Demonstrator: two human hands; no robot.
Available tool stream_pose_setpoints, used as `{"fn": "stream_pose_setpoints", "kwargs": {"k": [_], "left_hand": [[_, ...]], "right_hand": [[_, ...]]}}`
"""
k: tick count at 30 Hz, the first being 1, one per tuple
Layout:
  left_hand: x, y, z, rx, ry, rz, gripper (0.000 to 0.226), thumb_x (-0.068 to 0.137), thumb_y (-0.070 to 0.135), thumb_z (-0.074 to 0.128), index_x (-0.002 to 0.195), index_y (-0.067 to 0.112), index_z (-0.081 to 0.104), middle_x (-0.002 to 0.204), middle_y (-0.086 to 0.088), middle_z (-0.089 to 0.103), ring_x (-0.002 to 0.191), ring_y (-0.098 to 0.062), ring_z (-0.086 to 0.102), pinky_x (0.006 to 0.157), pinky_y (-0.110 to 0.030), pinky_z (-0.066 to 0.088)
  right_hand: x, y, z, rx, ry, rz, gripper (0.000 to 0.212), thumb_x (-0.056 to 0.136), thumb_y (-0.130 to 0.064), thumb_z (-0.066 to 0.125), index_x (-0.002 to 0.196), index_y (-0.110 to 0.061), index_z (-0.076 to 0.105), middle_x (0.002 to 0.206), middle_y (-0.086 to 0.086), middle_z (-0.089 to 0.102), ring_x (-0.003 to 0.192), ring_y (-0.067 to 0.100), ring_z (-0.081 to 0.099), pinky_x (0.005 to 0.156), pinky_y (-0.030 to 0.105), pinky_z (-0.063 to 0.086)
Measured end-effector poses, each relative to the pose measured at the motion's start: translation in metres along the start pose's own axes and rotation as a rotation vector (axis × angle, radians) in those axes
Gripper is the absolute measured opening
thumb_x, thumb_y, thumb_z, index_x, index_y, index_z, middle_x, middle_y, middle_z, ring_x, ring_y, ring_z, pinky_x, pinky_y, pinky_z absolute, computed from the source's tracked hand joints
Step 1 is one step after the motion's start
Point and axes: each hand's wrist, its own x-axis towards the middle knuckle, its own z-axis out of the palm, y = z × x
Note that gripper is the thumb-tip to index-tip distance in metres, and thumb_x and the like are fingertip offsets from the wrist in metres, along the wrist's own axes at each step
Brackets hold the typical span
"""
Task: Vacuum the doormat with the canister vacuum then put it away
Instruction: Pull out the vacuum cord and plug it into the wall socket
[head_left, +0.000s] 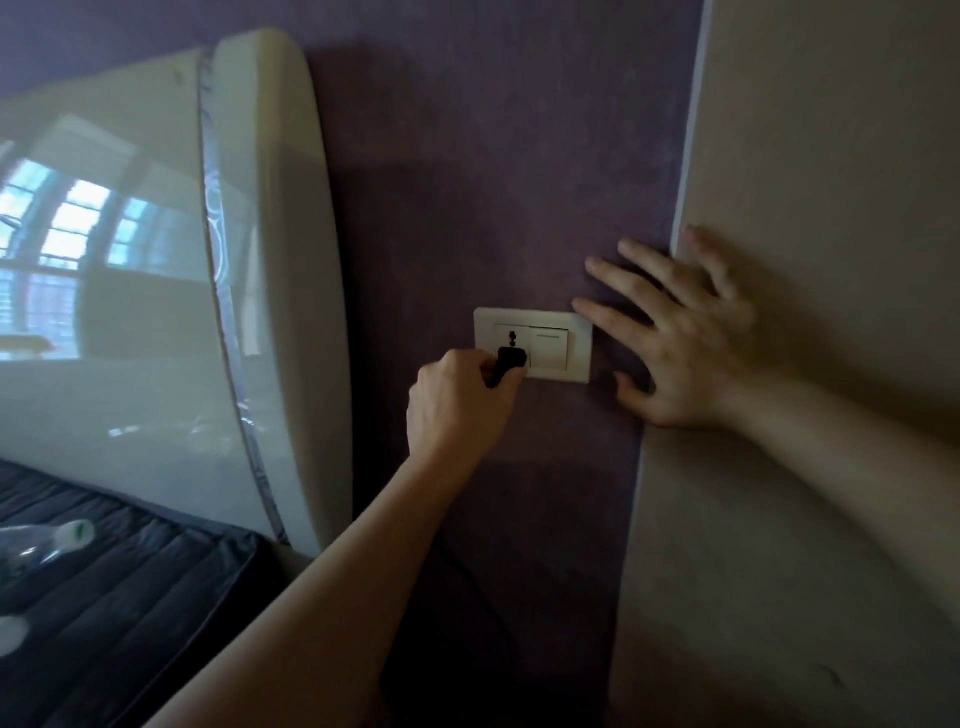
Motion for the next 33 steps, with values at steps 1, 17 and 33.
{"fn": "stream_pose_setpoints", "kwargs": {"k": [1, 17, 33], "left_hand": [[-0.002, -0.001, -0.005, -0.007, -0.025, -0.002, 0.031, 0.086, 0.054, 0.065, 0.102, 0.029, 0.074, 0.096, 0.009, 0.074, 0.091, -0.017, 0.069, 0.068, -0.027, 0.047], [0.029, 0.106, -0.208, 0.287, -0.391, 0.244, 0.053, 0.087, 0.055, 0.058, 0.134, 0.031, 0.05, 0.134, 0.01, 0.056, 0.122, -0.018, 0.052, 0.096, -0.038, 0.045], [-0.033, 0.24, -0.401, 0.22, -0.529, 0.453, 0.066, 0.084, 0.061, 0.049, 0.143, 0.032, 0.042, 0.142, 0.009, 0.05, 0.129, -0.018, 0.047, 0.104, -0.039, 0.042]], "right_hand": [[0.0, -0.001, -0.003, 0.017, -0.036, 0.007, 0.077, 0.079, -0.055, 0.057, 0.149, -0.024, 0.047, 0.162, 0.007, 0.033, 0.151, 0.029, 0.025, 0.121, 0.05, -0.006], [0.091, 0.037, -0.191, 0.612, -0.528, 0.361, 0.075, 0.082, -0.053, 0.05, 0.151, -0.026, 0.04, 0.148, 0.008, 0.048, 0.133, 0.027, 0.048, 0.111, 0.055, 0.036], [0.132, 0.075, -0.461, 0.645, -0.642, 0.569, 0.073, 0.085, -0.052, 0.049, 0.149, -0.019, 0.044, 0.146, 0.007, 0.052, 0.136, 0.027, 0.047, 0.112, 0.049, 0.04]]}}
